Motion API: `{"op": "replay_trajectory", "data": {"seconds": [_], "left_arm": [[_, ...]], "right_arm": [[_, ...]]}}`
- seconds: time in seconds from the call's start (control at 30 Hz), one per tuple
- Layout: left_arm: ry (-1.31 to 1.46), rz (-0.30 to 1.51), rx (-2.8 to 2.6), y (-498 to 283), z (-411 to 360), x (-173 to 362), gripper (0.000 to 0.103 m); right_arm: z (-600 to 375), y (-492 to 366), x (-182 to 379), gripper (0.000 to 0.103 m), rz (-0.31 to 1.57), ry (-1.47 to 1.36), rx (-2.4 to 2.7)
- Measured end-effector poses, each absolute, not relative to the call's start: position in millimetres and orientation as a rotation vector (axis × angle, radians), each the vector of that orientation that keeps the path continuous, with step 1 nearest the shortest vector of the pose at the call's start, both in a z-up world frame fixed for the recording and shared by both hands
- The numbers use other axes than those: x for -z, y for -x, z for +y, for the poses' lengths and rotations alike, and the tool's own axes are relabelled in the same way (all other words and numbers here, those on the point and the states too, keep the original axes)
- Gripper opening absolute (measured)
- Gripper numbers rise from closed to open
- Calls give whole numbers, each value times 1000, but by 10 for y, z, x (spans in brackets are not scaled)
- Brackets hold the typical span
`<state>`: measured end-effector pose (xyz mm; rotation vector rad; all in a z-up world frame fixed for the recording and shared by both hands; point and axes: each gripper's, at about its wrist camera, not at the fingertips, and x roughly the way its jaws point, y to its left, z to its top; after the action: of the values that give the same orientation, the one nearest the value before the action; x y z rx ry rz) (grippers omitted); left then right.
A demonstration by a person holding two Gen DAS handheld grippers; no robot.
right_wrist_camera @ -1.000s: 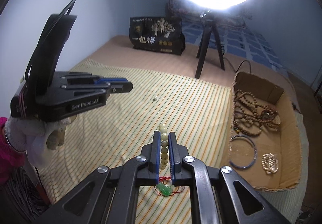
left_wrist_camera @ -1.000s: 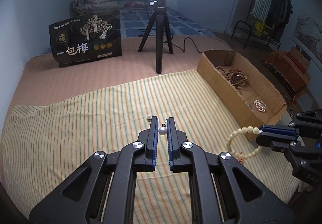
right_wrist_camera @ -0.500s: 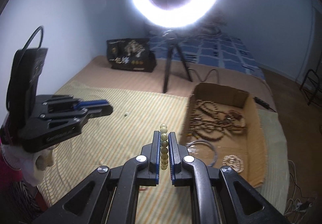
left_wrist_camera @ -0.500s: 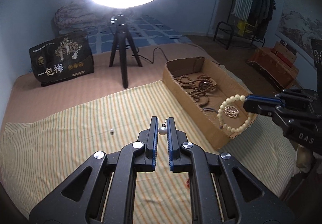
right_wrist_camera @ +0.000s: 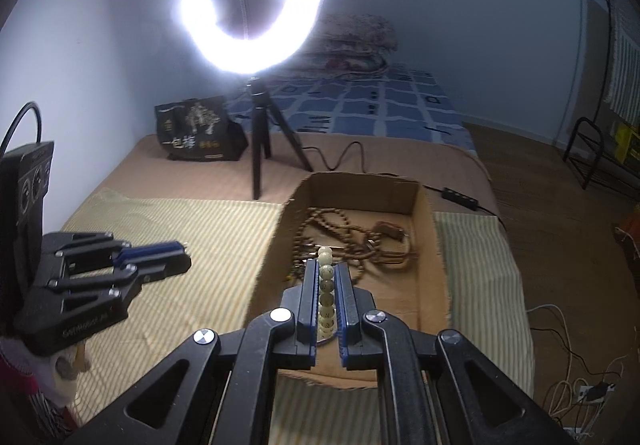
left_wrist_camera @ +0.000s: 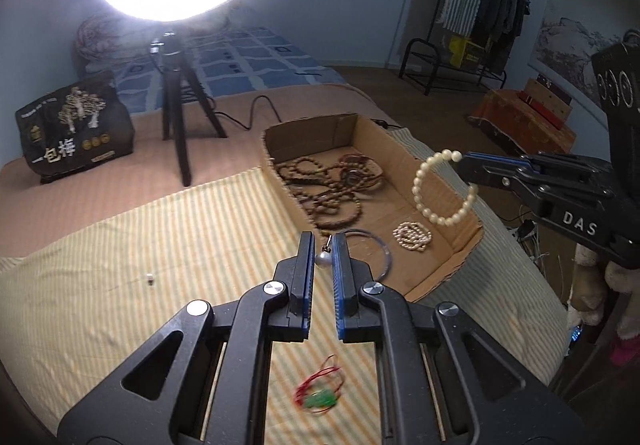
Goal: Organize jewelry
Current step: 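Lift and carry the bracelet over the box with the right tool while the left tool carries the earring, then open the right tool to drop the bracelet in the box while the left tool releases the earring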
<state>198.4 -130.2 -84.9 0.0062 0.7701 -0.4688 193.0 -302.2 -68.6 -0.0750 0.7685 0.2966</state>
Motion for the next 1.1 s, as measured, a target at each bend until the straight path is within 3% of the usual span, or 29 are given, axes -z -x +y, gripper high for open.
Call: {"op": "replay_trajectory", "data": {"seconds": [1.1], "left_arm": [[8, 833, 513, -2296, -1818, 1174, 7]], "right_arm": [[-3405, -2445, 1172, 5, 877, 11, -230]]}}
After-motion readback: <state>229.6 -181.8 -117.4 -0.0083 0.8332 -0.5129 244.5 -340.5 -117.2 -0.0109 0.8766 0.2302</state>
